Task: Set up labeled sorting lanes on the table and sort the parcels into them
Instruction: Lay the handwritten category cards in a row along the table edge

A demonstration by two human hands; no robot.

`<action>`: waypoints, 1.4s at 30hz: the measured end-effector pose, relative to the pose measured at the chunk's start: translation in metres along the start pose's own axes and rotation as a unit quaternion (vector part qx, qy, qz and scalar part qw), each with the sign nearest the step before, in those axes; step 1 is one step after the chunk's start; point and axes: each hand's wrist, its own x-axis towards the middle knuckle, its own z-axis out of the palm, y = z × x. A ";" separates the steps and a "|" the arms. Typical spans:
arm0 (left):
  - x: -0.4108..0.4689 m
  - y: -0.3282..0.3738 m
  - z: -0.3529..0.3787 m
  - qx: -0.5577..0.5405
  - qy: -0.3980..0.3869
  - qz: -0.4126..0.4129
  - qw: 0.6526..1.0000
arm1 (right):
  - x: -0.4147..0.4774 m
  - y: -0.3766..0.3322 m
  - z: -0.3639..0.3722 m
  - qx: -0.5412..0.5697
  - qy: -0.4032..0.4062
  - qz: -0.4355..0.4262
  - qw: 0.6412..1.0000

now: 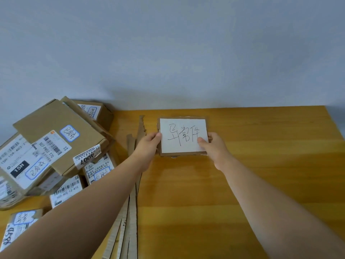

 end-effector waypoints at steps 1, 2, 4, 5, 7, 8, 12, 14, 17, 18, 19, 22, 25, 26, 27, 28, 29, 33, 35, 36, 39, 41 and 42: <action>-0.012 0.001 0.000 -0.026 -0.008 0.003 1.000 | -0.009 -0.001 -0.005 0.003 -0.009 -0.009 1.000; -0.024 0.002 0.000 -0.052 -0.017 0.006 0.998 | -0.018 -0.002 -0.010 0.003 -0.018 -0.018 1.000; -0.046 0.002 0.002 -0.087 -0.021 0.013 0.996 | -0.037 -0.002 -0.019 0.003 -0.036 -0.034 0.999; -0.056 0.002 0.003 -0.095 -0.016 0.020 0.995 | -0.046 -0.002 -0.022 0.003 -0.043 -0.041 0.998; -0.075 0.000 0.007 -0.104 0.003 0.035 0.994 | -0.063 -0.002 -0.027 0.006 -0.044 -0.053 0.998; -0.085 -0.002 0.010 -0.109 0.014 0.044 0.993 | -0.071 -0.002 -0.028 0.014 -0.042 -0.058 0.997; -0.115 -0.013 0.018 -0.142 0.057 0.067 0.986 | -0.094 0.006 -0.035 0.077 -0.019 -0.070 0.994; -0.125 -0.018 0.020 -0.162 0.061 0.073 0.982 | -0.101 0.012 -0.035 0.082 -0.008 -0.072 0.994; -0.135 -0.021 0.017 -0.196 0.030 0.063 0.978 | -0.106 0.017 -0.033 0.081 0.007 -0.083 0.993; -0.137 -0.021 0.015 -0.209 0.016 0.056 0.976 | -0.107 0.018 -0.031 0.081 0.008 -0.084 0.993; -0.137 -0.022 0.012 -0.220 0.004 0.051 0.974 | -0.107 0.019 -0.029 0.082 0.007 -0.083 0.993; -0.134 -0.024 0.003 -0.241 0.001 0.049 0.969 | -0.102 0.020 -0.021 0.080 0.001 -0.074 0.994; -0.124 -0.025 -0.004 -0.232 0.044 0.051 0.970 | -0.094 0.017 -0.010 0.088 -0.008 -0.065 0.994; -0.118 -0.025 -0.006 -0.229 0.064 0.052 0.970 | -0.091 0.016 -0.006 0.097 -0.020 -0.058 0.993; -0.113 -0.024 -0.009 -0.226 0.080 0.053 0.969 | -0.088 0.015 -0.002 0.106 -0.034 -0.050 0.993; -0.108 -0.023 -0.011 -0.223 0.091 0.054 0.969 | -0.085 0.014 0.001 0.105 -0.041 -0.046 0.993; -0.103 -0.023 -0.013 -0.222 0.098 0.053 0.969 | -0.082 0.014 0.004 0.094 -0.040 -0.046 0.994; -0.091 -0.023 -0.015 -0.261 0.078 0.030 0.962 | -0.069 0.012 0.011 0.094 -0.006 -0.035 0.995; -0.086 -0.026 -0.015 -0.288 0.061 0.007 0.956 | -0.064 0.013 0.013 0.096 0.007 -0.018 0.995; -0.083 -0.027 -0.015 -0.295 0.058 -0.002 0.954 | -0.061 0.013 0.013 0.096 0.007 -0.012 0.995; -0.073 -0.030 -0.020 -0.300 0.055 -0.010 0.952 | -0.053 0.015 0.012 0.065 0.002 -0.026 0.998; -0.066 -0.033 -0.024 -0.298 0.057 -0.009 0.953 | -0.048 0.014 0.011 0.009 0.016 -0.056 0.998; -0.062 -0.034 -0.026 -0.289 0.065 -0.009 0.955 | -0.043 0.012 0.010 -0.016 0.026 -0.073 0.997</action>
